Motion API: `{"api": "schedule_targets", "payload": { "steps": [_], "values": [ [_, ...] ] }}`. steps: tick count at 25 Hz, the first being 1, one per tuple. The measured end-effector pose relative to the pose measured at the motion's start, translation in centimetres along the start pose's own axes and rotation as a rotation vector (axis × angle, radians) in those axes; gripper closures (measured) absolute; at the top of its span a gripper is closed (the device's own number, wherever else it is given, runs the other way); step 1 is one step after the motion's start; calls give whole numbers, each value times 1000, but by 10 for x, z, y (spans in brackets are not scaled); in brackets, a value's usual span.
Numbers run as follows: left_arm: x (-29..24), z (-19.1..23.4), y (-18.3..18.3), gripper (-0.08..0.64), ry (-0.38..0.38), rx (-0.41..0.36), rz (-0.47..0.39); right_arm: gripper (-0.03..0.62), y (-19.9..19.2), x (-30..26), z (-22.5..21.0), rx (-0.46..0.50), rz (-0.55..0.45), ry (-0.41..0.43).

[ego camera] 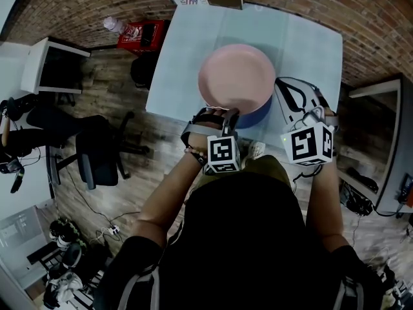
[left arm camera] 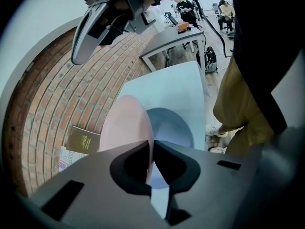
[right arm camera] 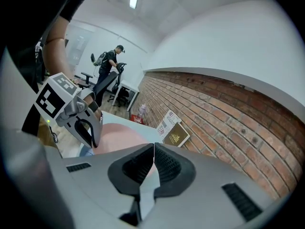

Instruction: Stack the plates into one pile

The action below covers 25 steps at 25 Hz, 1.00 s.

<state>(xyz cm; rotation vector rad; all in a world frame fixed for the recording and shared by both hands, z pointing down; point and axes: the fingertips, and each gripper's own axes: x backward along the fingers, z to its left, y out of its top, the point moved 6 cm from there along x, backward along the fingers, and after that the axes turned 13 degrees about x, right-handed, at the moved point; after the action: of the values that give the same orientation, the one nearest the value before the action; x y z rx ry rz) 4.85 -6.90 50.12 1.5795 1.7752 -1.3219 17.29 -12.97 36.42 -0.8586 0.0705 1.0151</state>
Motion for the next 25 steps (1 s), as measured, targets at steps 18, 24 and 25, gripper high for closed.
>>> {"api": "schedule_targets", "payload": {
  "steps": [18,24,25],
  "values": [
    [-18,-51,-24,529,-81,-42,54,557,0,12,16,31,1,32],
    [-27,-70,-33,529,-104,-72,76,557,-1,15,18,38,6,34],
    [-28,-71,-33,529,-99,-73,75,557,-2,17,18,39,8,35]
  ]
}}
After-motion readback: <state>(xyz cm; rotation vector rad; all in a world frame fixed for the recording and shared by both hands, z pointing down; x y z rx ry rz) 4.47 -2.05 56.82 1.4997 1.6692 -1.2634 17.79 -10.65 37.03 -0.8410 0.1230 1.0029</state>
